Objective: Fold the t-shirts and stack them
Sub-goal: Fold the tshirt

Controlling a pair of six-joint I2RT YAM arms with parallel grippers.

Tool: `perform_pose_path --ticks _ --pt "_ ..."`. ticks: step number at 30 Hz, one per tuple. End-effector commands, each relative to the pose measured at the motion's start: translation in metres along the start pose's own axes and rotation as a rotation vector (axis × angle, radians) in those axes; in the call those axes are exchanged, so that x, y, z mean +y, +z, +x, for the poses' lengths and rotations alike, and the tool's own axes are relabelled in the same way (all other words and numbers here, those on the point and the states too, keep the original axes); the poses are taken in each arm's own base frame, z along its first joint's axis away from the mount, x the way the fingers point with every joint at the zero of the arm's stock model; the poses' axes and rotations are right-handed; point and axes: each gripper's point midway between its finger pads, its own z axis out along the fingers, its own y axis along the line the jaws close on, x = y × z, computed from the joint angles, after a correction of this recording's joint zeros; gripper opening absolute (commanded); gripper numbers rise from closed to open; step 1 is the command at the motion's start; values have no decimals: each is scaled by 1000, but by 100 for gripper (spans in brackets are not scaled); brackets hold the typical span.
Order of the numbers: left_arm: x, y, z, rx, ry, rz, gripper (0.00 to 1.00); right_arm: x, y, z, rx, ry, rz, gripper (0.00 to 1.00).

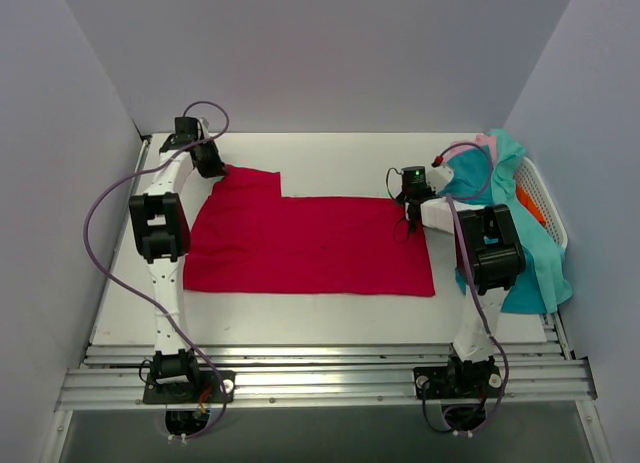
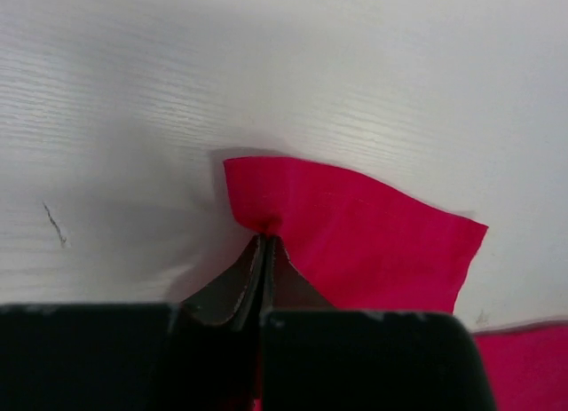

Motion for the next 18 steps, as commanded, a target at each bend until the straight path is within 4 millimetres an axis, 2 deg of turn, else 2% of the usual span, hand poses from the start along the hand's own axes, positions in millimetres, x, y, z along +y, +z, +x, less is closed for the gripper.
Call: perform_pose_path --ticks 1,7,8,9,10,11,13,15,16,17,18 --pt "-30 -50 -44 -129 68 29 2 9 -22 -34 -45 36 -22 0" --pt "-24 -70 -35 -148 87 -4 2 13 -38 -48 -69 40 -39 0" --pt "-33 -84 -45 -199 101 16 2 13 -41 -51 -70 40 -41 0" --pt "-29 -82 -34 -179 95 12 2 12 -43 -50 -69 37 -39 0" --pt "-29 -85 -31 -177 95 11 2 11 -44 -51 -70 37 -38 0" --pt "-33 -96 -35 -201 102 20 2 13 -50 -54 -76 41 -48 0" --pt "-26 -98 -20 -171 97 -3 2 8 -56 -54 -80 47 -48 0" --pt "-24 -113 -20 -196 106 -25 2 2 -58 -48 -70 45 -42 0" --pt "-15 -109 -2 -162 99 -48 2 1 -62 -48 -70 48 -45 0" --pt "-17 -122 -7 -195 108 -46 2 -1 -63 -48 -68 48 -45 0" --pt "-14 -126 -3 -200 108 -57 2 -3 -65 -46 -66 49 -45 0"
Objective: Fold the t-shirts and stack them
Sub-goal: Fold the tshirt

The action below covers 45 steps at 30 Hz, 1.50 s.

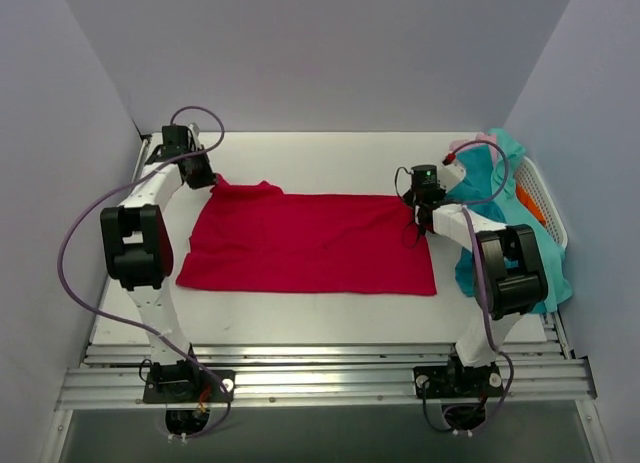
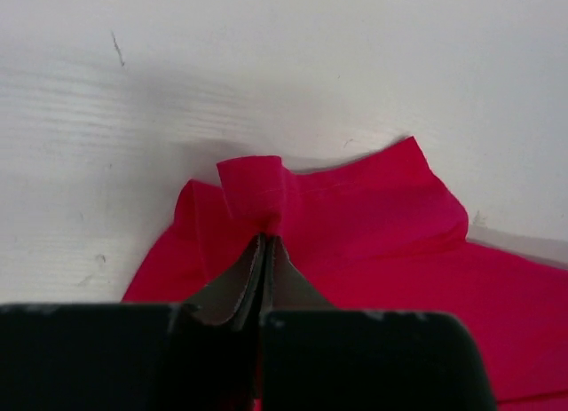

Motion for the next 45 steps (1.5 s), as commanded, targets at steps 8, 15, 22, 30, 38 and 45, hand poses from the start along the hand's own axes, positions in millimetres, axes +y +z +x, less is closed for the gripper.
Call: perform_pose_path --ticks 8,15,22,30,38,45 --pt "18 -83 28 -147 35 -95 2 -36 -44 0 -16 28 31 0" --pt "25 -117 83 -167 34 -155 2 -63 -70 22 -4 48 48 0" --pt "49 -135 144 -108 -39 -261 10 -88 -77 62 61 73 100 1" --pt "51 -153 157 -125 -134 -286 94 -76 -85 69 71 68 110 100" --pt "45 -184 142 -217 -173 -270 94 -31 -103 40 1 33 41 100" --pt "49 -154 162 -108 -182 -311 94 -20 -106 30 -17 34 18 100"
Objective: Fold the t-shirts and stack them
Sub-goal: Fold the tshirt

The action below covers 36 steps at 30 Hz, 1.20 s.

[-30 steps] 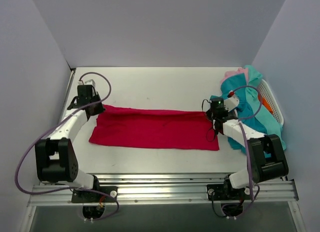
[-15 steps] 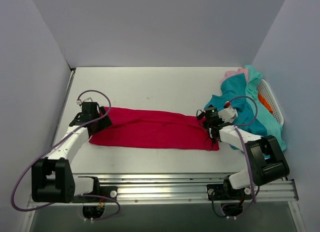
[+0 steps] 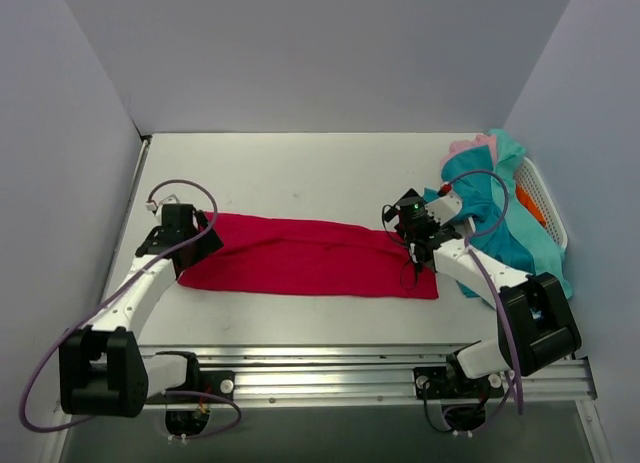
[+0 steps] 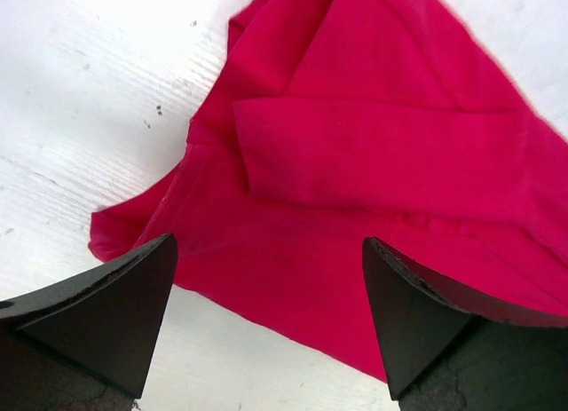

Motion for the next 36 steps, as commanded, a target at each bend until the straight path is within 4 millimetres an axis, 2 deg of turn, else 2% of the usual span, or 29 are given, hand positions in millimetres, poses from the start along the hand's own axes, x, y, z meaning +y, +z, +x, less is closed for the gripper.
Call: perform_pose_path --ticks 1,7,11,12,14,15,19,23,26,27,28,29,30,31,32,33,34,35,36 --pt "-4 10 6 40 -6 -37 94 5 -9 -21 -55 0 7 100" --pt "-5 34 20 85 28 -89 95 10 -14 -32 -82 3 -9 100" --pt "-6 48 21 94 65 -139 66 10 -16 -37 -95 5 -15 100" --pt "-4 52 25 106 78 -159 50 10 -16 -39 -98 8 -15 100" --pt "-6 56 20 94 85 -172 38 8 -17 -41 -101 5 -17 100" --pt "-4 60 22 104 91 -185 23 8 -17 -43 -105 7 -19 100" --pt "-6 69 13 89 109 -222 3 5 -18 -50 -114 23 -23 100" --pt "-15 80 -6 65 136 -251 2 7 -19 -49 -113 41 -49 100" --pt "-24 93 -32 34 166 -295 2 8 -18 -45 -108 56 -65 100" --pt "-22 103 -30 55 186 -328 2 6 -16 -42 -103 54 -63 100" --pt "-36 108 -51 19 180 -310 2 7 -14 -40 -100 56 -67 100" --pt "-40 114 -60 12 173 -309 2 8 -11 -38 -98 55 -66 100" --pt "-39 130 -55 44 185 -329 2 8 -9 -38 -96 56 -65 100" --pt "-57 136 -79 5 168 -293 2 9 -7 -38 -95 55 -64 100" --pt "-65 142 -88 0 159 -277 2 10 -5 -37 -95 53 -66 100" --pt "-65 160 -84 29 162 -290 2 8 -1 -36 -91 50 -58 100" --pt "-73 169 -90 26 168 -270 2 8 1 -35 -90 48 -54 100" --pt "-96 170 -120 -33 149 -223 2 9 3 -36 -97 54 -61 100" --pt "-95 194 -110 4 160 -236 2 8 6 -33 -92 52 -59 100"
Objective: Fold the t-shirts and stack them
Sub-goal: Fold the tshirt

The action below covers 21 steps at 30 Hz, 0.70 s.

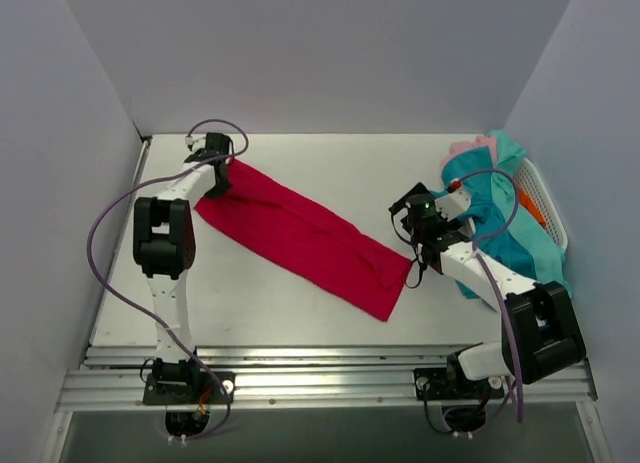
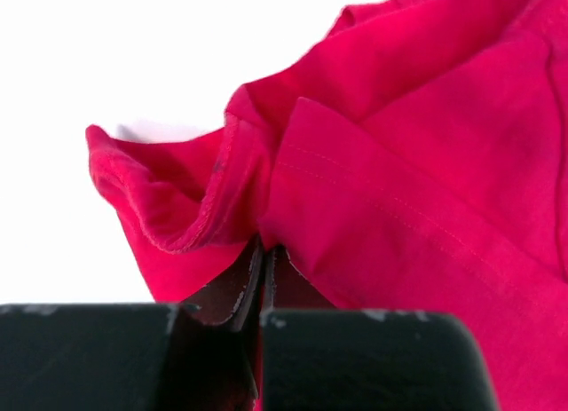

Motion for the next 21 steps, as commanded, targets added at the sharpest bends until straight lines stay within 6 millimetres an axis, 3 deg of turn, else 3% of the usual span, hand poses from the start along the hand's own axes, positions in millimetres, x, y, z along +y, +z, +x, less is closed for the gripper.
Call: perform_pose_path --ticks 1,2,3,4,5,6,7,8,9,11,12,13,14,15,16,17,18,19,20,21 --pt "-25 26 -35 -25 20 32 2 1 11 -4 -21 19 -4 100" --pt "-43 14 -71 -74 -3 85 2 2 14 -2 -18 20 -9 100" --pt "-54 41 -55 -29 24 86 2 3 15 0 -15 18 -9 99" --pt "-63 47 -60 -26 24 106 2 2 18 -1 -17 18 -5 99" --pt "-91 31 -88 -67 -5 229 2 3 21 1 -15 21 -8 99" --pt "-108 52 -74 -34 8 297 2 3 22 3 -13 24 -11 99" --pt "-131 48 -78 -41 13 408 2 6 24 2 -20 30 -20 99" --pt "-169 30 -86 -62 28 613 2 5 27 7 -13 26 -17 99" --pt "-188 20 -90 -86 44 708 2 6 29 9 -8 25 -21 98" --pt "-216 -17 -108 -157 72 888 17 7 34 15 3 14 -22 98" --pt "-216 -18 -105 -151 72 897 33 7 35 17 8 8 -21 98" --pt "-215 -26 -111 -169 76 912 93 7 36 18 11 2 -20 98" --pt "-213 -57 -138 -249 70 950 94 6 36 20 14 -2 -18 98" --pt "-210 -66 -143 -266 70 958 94 4 36 21 14 -9 -15 98" --pt "-202 -58 -131 -238 68 936 94 4 36 20 11 -9 -18 98" --pt "-192 -100 -166 -351 51 964 94 5 34 20 11 -9 -23 97" --pt "-182 -108 -174 -386 32 937 94 3 33 22 14 -15 -21 98" --pt "-174 -105 -168 -399 21 918 94 4 31 21 13 -17 -26 97" --pt "-156 -147 -193 -485 -2 927 94 6 29 22 14 -18 -30 97" --pt "-144 -156 -200 -523 -22 893 94 3 27 26 22 -29 -26 97"
